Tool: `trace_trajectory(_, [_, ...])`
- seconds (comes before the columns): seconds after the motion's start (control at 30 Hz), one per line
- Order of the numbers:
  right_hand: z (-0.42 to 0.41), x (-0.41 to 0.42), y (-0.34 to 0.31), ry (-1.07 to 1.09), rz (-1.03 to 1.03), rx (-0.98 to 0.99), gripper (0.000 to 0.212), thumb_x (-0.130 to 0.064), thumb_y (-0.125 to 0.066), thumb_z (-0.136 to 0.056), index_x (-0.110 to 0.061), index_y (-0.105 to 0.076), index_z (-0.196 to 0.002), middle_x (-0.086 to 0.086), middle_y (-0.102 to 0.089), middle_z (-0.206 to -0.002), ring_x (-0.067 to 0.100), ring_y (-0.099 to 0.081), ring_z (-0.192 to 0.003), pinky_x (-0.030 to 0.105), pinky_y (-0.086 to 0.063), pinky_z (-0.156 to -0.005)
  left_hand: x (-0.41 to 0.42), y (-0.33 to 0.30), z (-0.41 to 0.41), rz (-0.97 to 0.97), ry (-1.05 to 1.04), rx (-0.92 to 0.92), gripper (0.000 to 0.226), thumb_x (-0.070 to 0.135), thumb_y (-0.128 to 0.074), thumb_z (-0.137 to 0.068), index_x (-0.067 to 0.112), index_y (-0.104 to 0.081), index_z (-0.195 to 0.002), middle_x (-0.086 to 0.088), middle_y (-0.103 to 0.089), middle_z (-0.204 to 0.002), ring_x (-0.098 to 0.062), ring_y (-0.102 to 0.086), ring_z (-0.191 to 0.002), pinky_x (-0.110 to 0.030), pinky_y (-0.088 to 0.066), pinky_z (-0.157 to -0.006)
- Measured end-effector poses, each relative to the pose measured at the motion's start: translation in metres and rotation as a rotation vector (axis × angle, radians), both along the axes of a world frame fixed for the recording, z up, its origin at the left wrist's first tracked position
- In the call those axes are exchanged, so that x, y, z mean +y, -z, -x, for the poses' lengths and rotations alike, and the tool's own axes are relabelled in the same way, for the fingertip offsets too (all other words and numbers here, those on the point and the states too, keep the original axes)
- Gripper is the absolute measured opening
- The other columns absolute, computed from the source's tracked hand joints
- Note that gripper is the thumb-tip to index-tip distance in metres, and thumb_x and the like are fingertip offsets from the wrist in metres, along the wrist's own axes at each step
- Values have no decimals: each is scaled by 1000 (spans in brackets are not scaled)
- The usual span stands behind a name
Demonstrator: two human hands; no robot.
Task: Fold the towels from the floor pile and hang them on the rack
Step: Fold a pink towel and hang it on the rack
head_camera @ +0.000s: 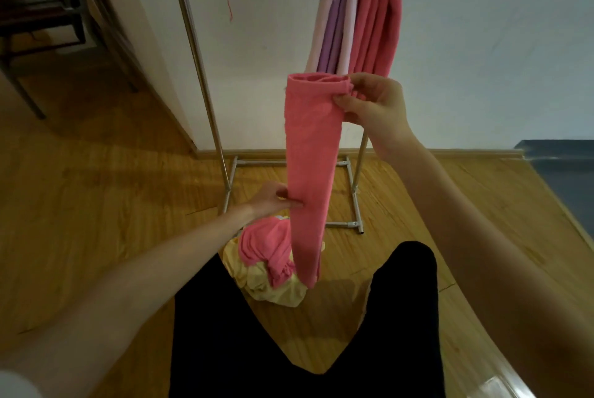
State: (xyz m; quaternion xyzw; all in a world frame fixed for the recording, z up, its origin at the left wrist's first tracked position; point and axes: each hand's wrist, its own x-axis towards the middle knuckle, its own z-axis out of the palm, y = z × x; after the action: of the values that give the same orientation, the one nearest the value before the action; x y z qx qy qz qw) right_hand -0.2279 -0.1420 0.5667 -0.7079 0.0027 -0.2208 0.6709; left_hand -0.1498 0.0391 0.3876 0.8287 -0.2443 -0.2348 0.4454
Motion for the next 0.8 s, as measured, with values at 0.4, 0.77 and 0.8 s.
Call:
trace_trajectory(0.4, [18, -48, 93, 356, -256, 535, 41, 8, -57, -81, 2, -45, -121, 22, -58, -113, 29, -65, -94, 28, -59, -66, -3, -14, -3, 99, -159, 143, 10, 26, -63, -89, 19, -69, -93, -3, -68, -98, -20, -61, -96, -31, -48, -84])
trace_trajectory(0.77, [35, -40, 117, -174, 325, 918, 47, -4, -60, -89, -6, -40, -132, 12, -63, -96, 20, -65, -77, 31, -59, -72, -14, -157, -6, -143, 528, -307, 14, 18, -66, -88, 9, -73, -94, -18, -67, -84, -16, -56, -73, -33, -45, -67])
trace_trajectory(0.8, [32, -39, 115, -172, 450, 914, 46, -8, -58, -91, -6, -39, -133, 9, -62, -100, 19, -63, -82, 31, -56, -75, -15, -164, -4, -166, 563, -298, 13, 18, -66, -88, 9, -73, -92, -19, -67, -85, -14, -56, -74, -29, -45, -66])
